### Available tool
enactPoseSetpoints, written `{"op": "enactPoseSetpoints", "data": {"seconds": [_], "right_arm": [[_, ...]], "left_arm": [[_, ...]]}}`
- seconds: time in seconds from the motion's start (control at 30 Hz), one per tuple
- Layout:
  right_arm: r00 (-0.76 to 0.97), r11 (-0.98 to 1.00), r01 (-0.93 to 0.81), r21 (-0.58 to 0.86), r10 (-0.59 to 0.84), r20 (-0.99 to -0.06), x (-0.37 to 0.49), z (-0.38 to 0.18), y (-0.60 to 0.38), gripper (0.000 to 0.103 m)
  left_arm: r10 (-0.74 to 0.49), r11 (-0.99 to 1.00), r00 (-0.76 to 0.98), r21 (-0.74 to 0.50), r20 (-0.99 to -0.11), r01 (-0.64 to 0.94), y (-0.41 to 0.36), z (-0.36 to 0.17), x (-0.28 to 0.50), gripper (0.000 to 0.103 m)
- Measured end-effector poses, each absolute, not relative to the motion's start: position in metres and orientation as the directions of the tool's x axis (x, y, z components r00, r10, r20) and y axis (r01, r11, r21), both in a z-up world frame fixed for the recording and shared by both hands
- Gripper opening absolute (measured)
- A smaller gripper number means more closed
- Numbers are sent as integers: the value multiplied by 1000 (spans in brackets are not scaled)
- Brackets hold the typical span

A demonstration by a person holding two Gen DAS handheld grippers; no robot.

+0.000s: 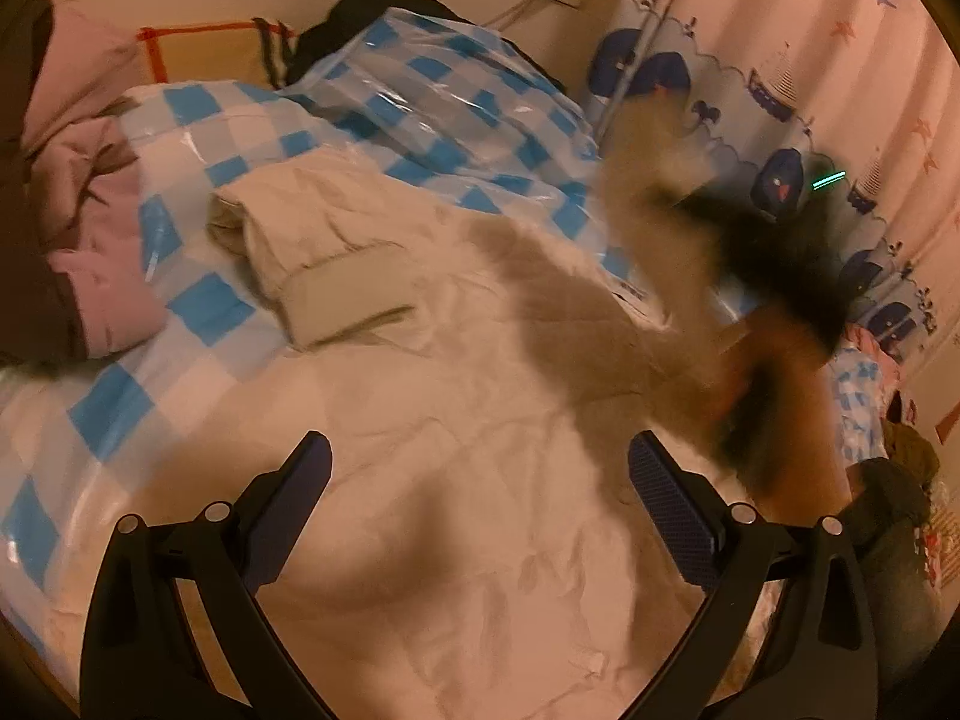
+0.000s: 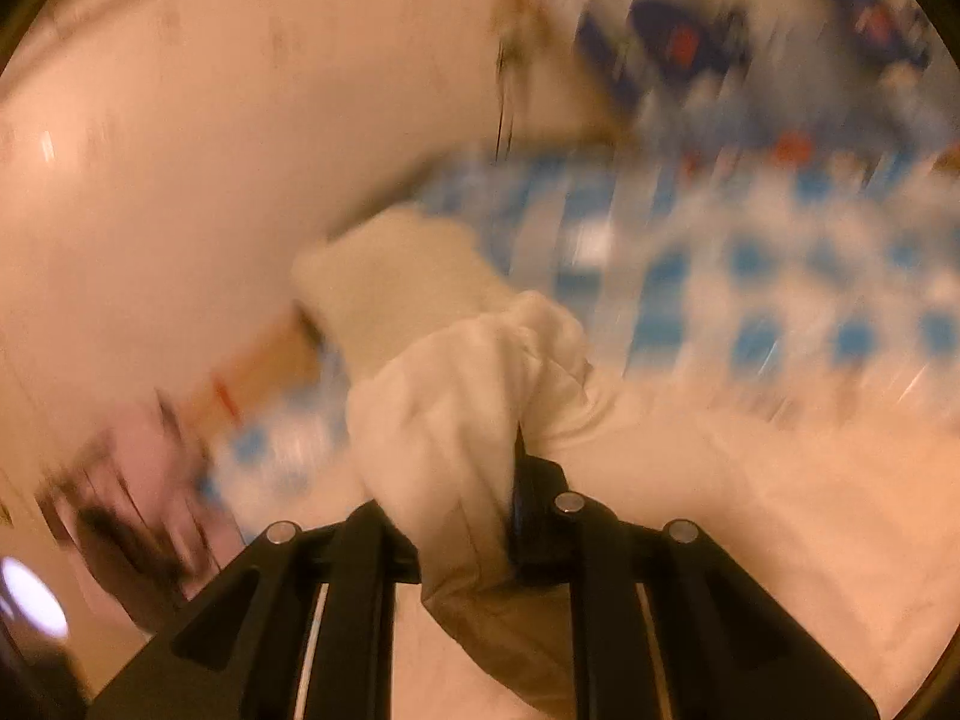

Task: Fold large clothes
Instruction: 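Grasp the ribbed cuff of a jacket sleeve with the right gripper, then carry the held sleeve across the jacket body toward the left tool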

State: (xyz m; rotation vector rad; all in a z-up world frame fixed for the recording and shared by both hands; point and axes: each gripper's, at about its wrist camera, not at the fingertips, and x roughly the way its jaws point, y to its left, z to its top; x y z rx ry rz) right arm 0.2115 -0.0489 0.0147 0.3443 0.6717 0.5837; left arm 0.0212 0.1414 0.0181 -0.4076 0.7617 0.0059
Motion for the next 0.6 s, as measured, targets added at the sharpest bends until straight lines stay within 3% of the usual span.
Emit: {"op": "enactPoseSetpoints", "data": {"seconds": [0.1,0.13,0.2,0.3,0.37,0.43,0.6], "right_arm": [[450,824,-362,437,565,-692,220,-76,-4,24],[431,825,-356,439,562,-706,220,-89,-2,24],[417,799,-343,493,600,-683,220,-93,-16,27],[380,778,-326,537,627,-680,210,-70,-40,41],[427,778,-349,523,629,-650,190,-44,-62,63],[498,806,-350,477,591,-634,166,-24,-92,74],[542,885,-393,249,442,-715,151,-19,-79,77]], "left_arm": [[-150,911,724,-379,-673,-164,152,16,22,95],[-157,907,722,-388,-673,-164,155,14,21,95],[-163,906,717,-391,-677,-163,156,13,23,95],[-170,908,709,-388,-685,-157,154,10,26,95],[-172,906,704,-391,-689,-162,154,8,27,95],[-171,900,702,-399,-691,-174,157,6,27,95],[-163,884,697,-417,-699,-212,161,1,30,95]]}}
